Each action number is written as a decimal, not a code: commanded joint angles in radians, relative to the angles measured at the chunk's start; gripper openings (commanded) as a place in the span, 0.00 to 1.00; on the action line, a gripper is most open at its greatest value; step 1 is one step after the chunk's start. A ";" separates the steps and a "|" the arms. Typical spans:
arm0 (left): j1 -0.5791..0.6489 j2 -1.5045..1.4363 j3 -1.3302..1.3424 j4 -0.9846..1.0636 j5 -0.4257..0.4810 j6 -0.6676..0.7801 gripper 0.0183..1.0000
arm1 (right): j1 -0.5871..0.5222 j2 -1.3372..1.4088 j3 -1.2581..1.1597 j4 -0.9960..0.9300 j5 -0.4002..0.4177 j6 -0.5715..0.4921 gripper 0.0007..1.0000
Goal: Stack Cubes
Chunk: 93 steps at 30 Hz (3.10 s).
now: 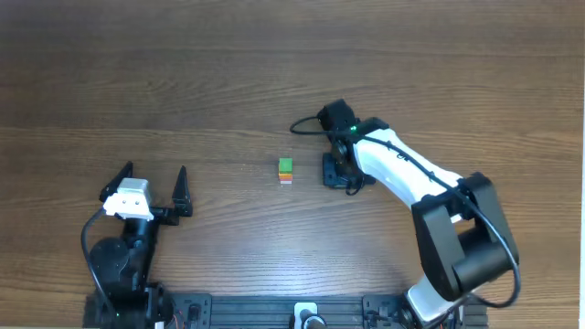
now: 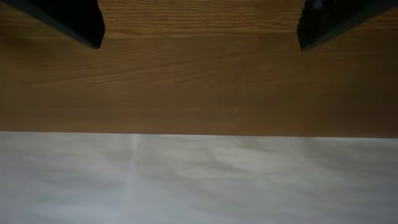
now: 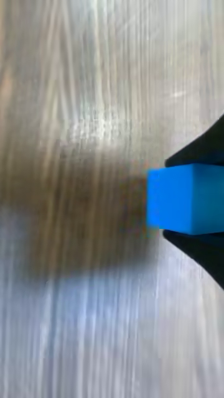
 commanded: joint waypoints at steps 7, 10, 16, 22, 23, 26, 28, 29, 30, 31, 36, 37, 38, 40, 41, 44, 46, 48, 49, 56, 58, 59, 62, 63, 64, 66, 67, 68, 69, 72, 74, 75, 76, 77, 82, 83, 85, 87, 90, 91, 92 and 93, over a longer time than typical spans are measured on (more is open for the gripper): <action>0.007 -0.007 -0.006 0.003 0.013 0.014 1.00 | 0.151 -0.122 0.456 -0.314 0.040 0.061 0.06; 0.007 -0.007 -0.006 0.003 0.013 0.014 1.00 | 0.209 -0.101 0.513 -0.369 0.075 0.129 0.05; 0.007 -0.007 -0.006 0.003 0.013 0.014 1.00 | 0.289 -0.044 0.530 -0.413 0.077 0.255 0.04; 0.007 -0.007 -0.006 0.003 0.013 0.014 1.00 | 0.326 0.016 0.531 -0.409 0.061 0.322 0.04; 0.007 -0.007 -0.006 0.003 0.013 0.014 1.00 | 0.328 0.025 0.532 -0.409 0.060 0.328 0.05; 0.007 -0.007 -0.006 0.003 0.013 0.014 1.00 | 0.336 0.054 0.547 -0.410 0.046 0.335 0.04; 0.007 -0.007 -0.006 0.003 0.012 0.014 1.00 | 0.343 0.070 0.565 -0.410 0.047 0.336 0.04; 0.007 -0.007 -0.006 0.003 0.013 0.014 1.00 | 0.346 0.076 0.575 -0.411 0.047 0.335 0.04; 0.007 -0.007 -0.006 0.003 0.013 0.014 1.00 | 0.347 0.086 0.586 -0.414 0.046 0.336 0.04; 0.007 -0.007 -0.006 0.003 0.013 0.014 1.00 | 0.347 0.091 0.594 -0.418 0.046 0.336 0.04; 0.007 -0.007 -0.006 0.003 0.013 0.014 1.00 | 0.345 0.122 0.612 -0.428 0.046 0.343 0.04; 0.007 -0.007 -0.006 0.003 0.013 0.014 1.00 | 0.344 0.126 0.612 -0.428 0.046 0.343 0.03; 0.007 -0.007 -0.006 0.002 0.013 0.014 1.00 | 0.344 0.127 0.612 -0.428 0.046 0.343 0.03; 0.007 -0.007 -0.006 0.003 0.012 0.014 1.00 | 0.343 0.132 0.612 -0.425 0.046 0.343 0.04; 0.007 -0.007 -0.006 0.002 0.013 0.014 1.00 | 0.341 0.136 0.612 -0.425 0.046 0.343 0.03; 0.007 -0.007 -0.006 0.003 0.013 0.014 1.00 | 0.332 0.146 0.612 -0.425 0.046 0.343 0.03; 0.007 -0.007 -0.006 0.003 0.013 0.014 1.00 | 0.330 0.152 0.612 -0.425 0.046 0.343 0.03; 0.007 -0.007 -0.006 0.003 0.013 0.014 1.00 | 0.328 0.157 0.612 -0.424 0.047 0.343 0.04; 0.007 -0.007 -0.006 0.003 0.013 0.014 1.00 | 0.325 0.160 0.612 -0.422 0.047 0.342 0.04; 0.007 -0.007 -0.006 0.003 0.013 0.014 1.00 | 0.312 0.171 0.612 -0.412 0.047 0.334 0.04; 0.007 -0.007 -0.006 0.003 0.013 0.014 1.00 | 0.309 0.171 0.612 -0.406 0.047 0.334 0.04; 0.007 -0.007 -0.006 0.003 0.013 0.014 1.00 | 0.308 0.171 0.612 -0.403 0.047 0.334 0.04; 0.007 -0.007 -0.006 0.003 0.013 0.014 1.00 | 0.306 0.171 0.612 -0.397 0.047 0.327 0.04; 0.007 -0.007 -0.006 0.003 0.012 0.014 1.00 | 0.306 0.171 0.612 -0.397 0.047 0.327 0.04; 0.007 -0.007 -0.006 0.003 0.013 0.014 1.00 | 0.306 0.171 0.612 -0.395 0.047 0.326 0.04; 0.007 -0.007 -0.006 0.003 0.012 0.014 1.00 | 0.304 0.171 0.612 -0.391 0.047 0.323 0.04; 0.007 -0.007 -0.006 0.003 0.013 0.014 1.00 | 0.304 0.171 0.612 -0.389 0.047 0.323 0.04; 0.007 -0.007 -0.006 0.003 0.013 0.014 1.00 | 0.304 0.171 0.612 -0.388 0.047 0.321 0.04; 0.007 -0.007 -0.006 0.002 0.013 0.014 1.00 | 0.304 0.171 0.612 -0.386 0.047 0.315 0.04; 0.007 -0.007 -0.006 0.002 0.013 0.014 1.00 | 0.302 0.175 0.612 -0.383 0.047 0.315 0.04; 0.007 -0.007 -0.006 0.003 0.013 0.014 1.00 | 0.300 0.182 0.612 -0.384 0.047 0.315 0.04; 0.007 -0.007 -0.006 0.002 0.013 0.014 1.00 | 0.300 0.187 0.612 -0.384 0.047 0.315 0.04; 0.007 -0.007 -0.006 0.003 0.013 0.014 1.00 | 0.299 0.194 0.612 -0.383 0.047 0.315 0.04; 0.007 -0.007 -0.006 0.002 0.013 0.014 1.00 | 0.299 0.197 0.612 -0.383 0.047 0.315 0.04; 0.007 -0.007 -0.006 0.002 0.013 0.014 1.00 | 0.299 0.199 0.612 -0.383 0.047 0.315 0.04; 0.007 -0.007 -0.006 0.003 0.013 0.014 1.00 | 0.299 0.199 0.612 -0.383 0.047 0.315 0.04; 0.007 -0.007 -0.006 0.003 0.012 0.014 1.00 | 0.298 0.199 0.612 -0.383 0.047 0.315 0.07; 0.007 -0.007 -0.006 0.003 0.013 0.014 1.00 | 0.298 0.199 0.612 -0.383 0.047 0.315 0.21; 0.007 -0.007 -0.006 0.003 0.013 0.014 1.00 | 0.298 0.199 0.612 -0.383 0.047 0.315 0.43; 0.007 -0.007 -0.006 0.003 0.013 0.014 1.00 | 0.298 0.199 0.612 -0.383 0.047 0.315 0.49; 0.007 -0.007 -0.006 0.003 0.013 0.014 1.00 | 0.299 0.199 0.612 -0.383 0.047 0.315 0.55; 0.007 -0.007 -0.006 0.002 0.013 0.014 1.00 | 0.299 0.199 0.612 -0.383 0.047 0.315 0.60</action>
